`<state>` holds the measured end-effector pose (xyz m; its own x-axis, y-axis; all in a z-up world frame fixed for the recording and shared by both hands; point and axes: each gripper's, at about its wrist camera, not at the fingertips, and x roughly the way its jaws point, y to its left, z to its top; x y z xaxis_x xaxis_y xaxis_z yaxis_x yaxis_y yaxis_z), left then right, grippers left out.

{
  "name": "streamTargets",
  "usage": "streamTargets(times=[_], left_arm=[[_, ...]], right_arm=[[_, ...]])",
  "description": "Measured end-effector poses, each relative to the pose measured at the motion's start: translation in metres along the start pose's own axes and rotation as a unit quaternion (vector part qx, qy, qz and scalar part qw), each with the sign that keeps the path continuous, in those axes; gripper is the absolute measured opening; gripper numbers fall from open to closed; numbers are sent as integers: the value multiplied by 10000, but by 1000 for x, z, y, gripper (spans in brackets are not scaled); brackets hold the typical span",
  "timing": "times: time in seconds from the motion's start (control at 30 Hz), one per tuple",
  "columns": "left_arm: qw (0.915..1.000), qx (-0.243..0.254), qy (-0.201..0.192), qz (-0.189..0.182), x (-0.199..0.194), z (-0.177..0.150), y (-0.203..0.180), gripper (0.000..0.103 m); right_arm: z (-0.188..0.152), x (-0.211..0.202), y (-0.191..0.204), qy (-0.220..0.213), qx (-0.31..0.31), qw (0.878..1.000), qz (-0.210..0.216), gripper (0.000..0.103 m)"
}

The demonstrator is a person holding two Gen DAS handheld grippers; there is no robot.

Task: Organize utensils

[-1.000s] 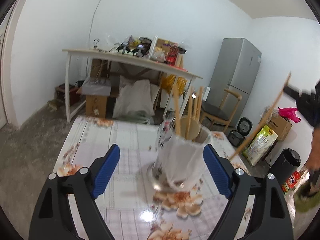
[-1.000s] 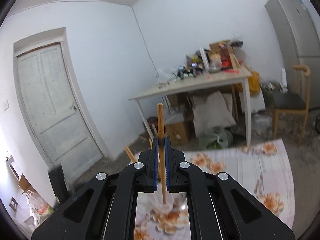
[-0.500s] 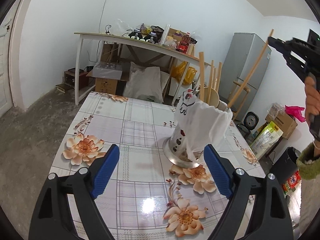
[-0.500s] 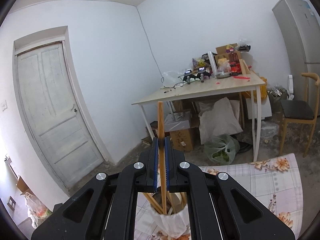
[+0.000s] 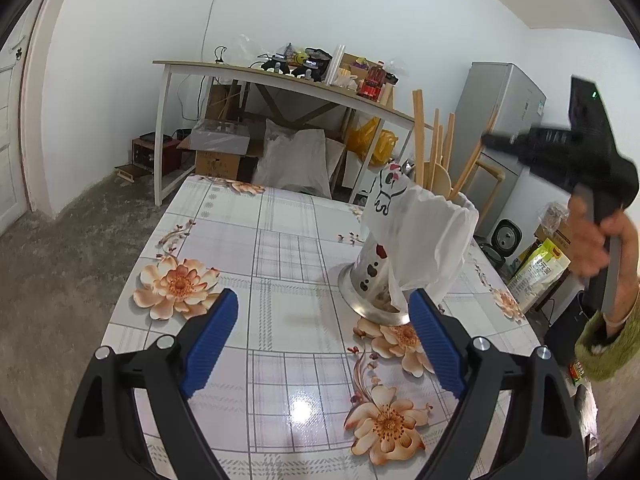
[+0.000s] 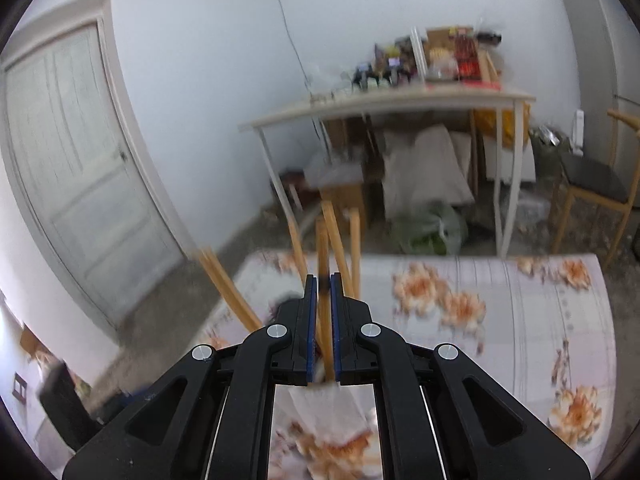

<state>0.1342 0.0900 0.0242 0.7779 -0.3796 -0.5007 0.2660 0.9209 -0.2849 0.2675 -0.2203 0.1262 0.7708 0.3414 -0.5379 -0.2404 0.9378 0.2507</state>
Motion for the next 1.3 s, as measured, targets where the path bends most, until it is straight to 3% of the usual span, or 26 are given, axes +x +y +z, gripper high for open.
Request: streamTargets(times=[0.1,0.17,0.4,0.7,0.83,1.0,1.13,1.3], left_arm=[[10000,-14,16,0,-2,-2,0,86],[10000,-16,29,3,-3,-4,-2,87],[9998,8,181,-69,-9,-9,-16,93],[9987,343,271,275,-22,-15,-50,97],[9971,462,263,544,-32,-16,-63,97],[9939,598,233,897,-47,-15,-75,97],[9875,586,308,1428,-54,-15,-78,97],[9845,478,273,1667,-60,-16,-77,97]], right_arm=[[-12,-3,-8,134,155,9998,-61,28],[-16,-13,-15,95,315,9994,-67,30],[-62,-60,-25,19,855,9962,-145,55],[-162,-81,11,742,316,9874,-1361,87],[-184,-84,20,873,128,9833,-1593,95],[-192,-103,30,663,-128,9792,-1915,95],[-186,-114,30,515,-114,9795,-1947,95],[-185,-120,27,417,-79,9743,-2214,95]])
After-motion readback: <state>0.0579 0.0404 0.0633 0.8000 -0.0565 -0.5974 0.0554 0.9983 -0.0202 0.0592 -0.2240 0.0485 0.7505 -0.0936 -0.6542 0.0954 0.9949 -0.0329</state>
